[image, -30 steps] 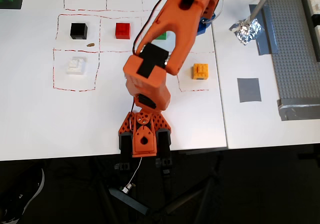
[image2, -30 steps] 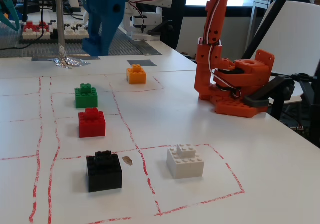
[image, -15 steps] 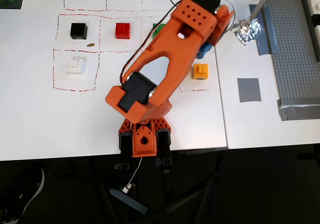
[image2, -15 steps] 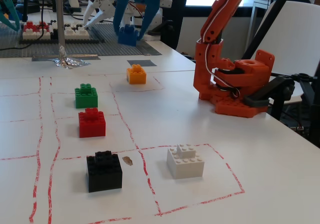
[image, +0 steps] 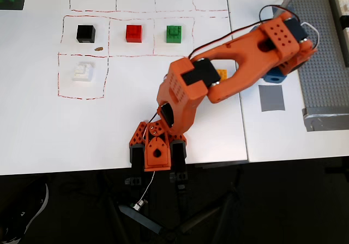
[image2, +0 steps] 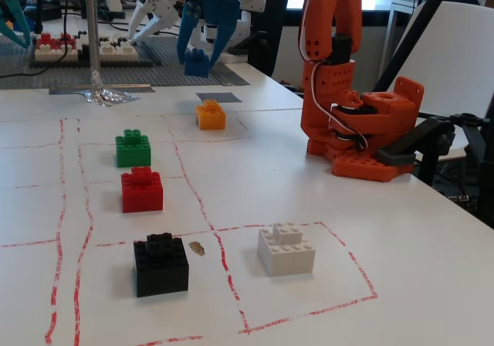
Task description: Grab the block and put it in the grey marker
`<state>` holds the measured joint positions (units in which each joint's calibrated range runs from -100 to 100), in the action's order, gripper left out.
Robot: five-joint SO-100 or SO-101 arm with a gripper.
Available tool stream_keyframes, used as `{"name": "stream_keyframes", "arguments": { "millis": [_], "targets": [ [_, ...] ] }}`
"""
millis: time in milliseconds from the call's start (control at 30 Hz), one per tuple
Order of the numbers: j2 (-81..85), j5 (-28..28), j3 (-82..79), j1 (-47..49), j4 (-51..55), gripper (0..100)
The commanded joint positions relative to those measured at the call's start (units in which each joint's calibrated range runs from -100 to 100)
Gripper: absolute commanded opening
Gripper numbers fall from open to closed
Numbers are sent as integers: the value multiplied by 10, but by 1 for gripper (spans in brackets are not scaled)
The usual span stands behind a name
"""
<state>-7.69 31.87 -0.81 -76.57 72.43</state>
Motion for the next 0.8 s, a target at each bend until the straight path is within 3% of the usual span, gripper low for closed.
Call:
{"name": "stream_keyframes", "arguments": {
  "millis": [0,367,767],
  "targets": [
    [-5,36,106,-46,-10,0],
    [-60,141,121,-140,-10,0],
    [-111,131,115,-115,-9,0]
  ]
}}
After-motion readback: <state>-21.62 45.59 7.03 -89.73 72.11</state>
